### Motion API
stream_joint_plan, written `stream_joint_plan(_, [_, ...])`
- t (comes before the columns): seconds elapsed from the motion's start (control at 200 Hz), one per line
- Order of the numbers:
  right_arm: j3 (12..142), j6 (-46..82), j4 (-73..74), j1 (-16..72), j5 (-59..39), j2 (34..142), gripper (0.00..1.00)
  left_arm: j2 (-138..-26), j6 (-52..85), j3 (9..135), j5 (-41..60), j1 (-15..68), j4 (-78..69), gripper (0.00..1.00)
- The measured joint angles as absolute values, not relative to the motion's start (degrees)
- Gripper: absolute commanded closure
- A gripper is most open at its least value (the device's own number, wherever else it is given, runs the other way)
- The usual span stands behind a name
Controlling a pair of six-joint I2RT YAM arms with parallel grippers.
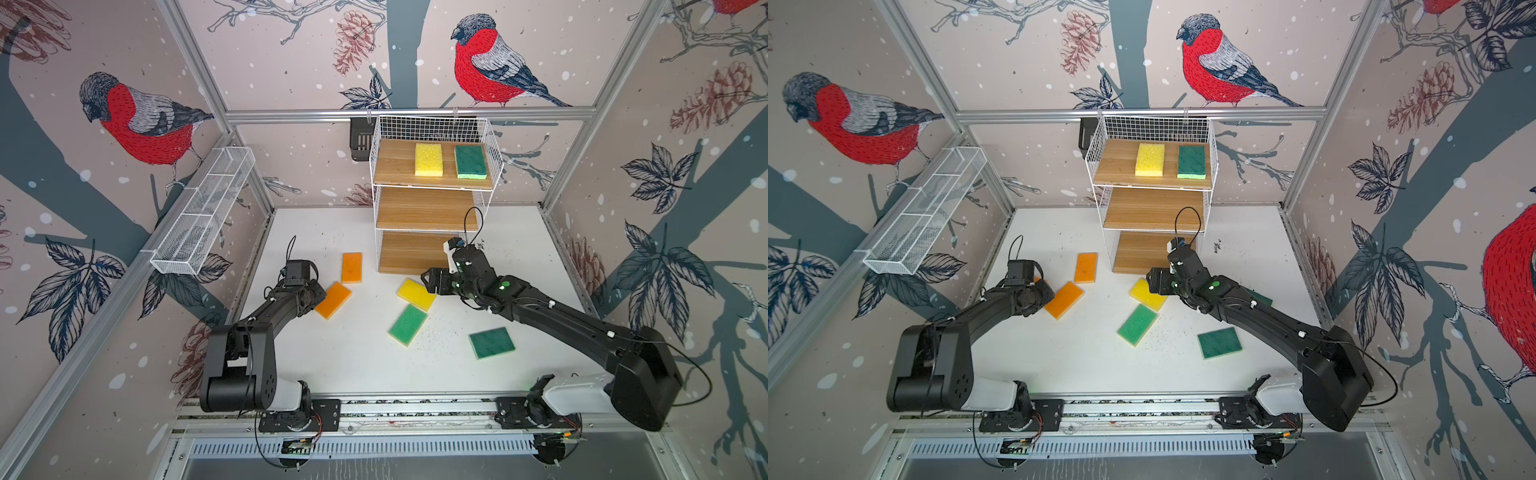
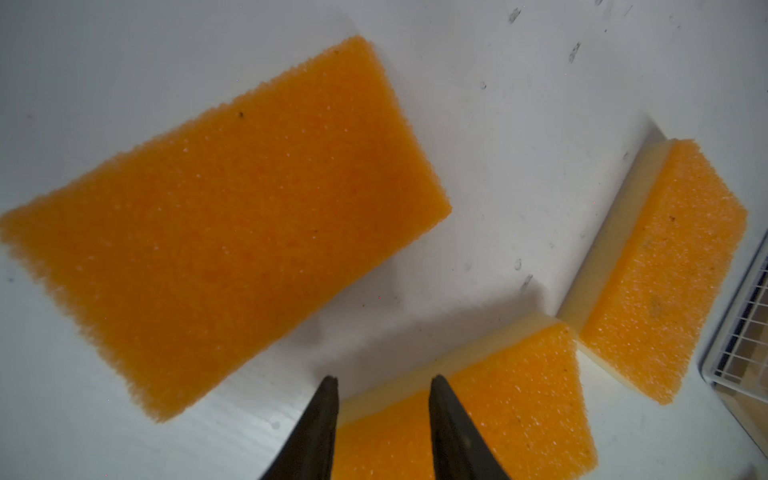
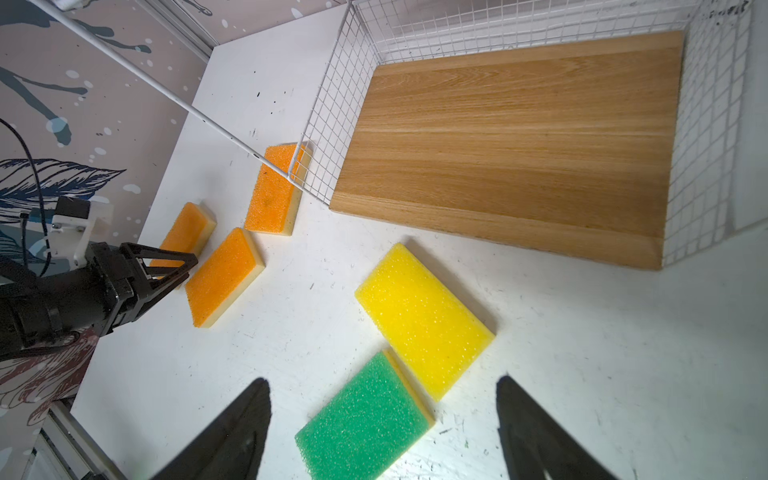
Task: Place and organize the cleaning sponges onto the shelf
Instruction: 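Position the left gripper over an orange sponge while the right gripper hovers near the shelf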
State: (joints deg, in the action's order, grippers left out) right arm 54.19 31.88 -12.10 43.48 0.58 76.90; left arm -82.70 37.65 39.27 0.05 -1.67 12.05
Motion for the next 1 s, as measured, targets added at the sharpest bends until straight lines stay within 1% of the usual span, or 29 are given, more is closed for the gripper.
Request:
stream_joint_plan(0.2, [54.02,31.9,-12.12,43.48,0.58,76.31,0.15,-83.29,37.69,38.87,2.74,-1.67,11.53,0.63])
stream_joint_plan(0.365, [53.67,32.93,-12.1,43.48,0.4,76.16,0.15,-81.01,37.65,37.34,4.47,-1.65,11.4,0.62])
stream_joint_plan(0.645, [52.14,33.41,-12.01,43.48,-0.32,75.02,0.16,-76.86,37.54,34.89,8.71,-0.51,12.25,0.58])
stream_joint_plan(0.996, [49.63,34.65,-11.27,43.51,-0.51,71.11,0.16,-72.73,36.99,34.85,9.32,1.34,14.52,0.56])
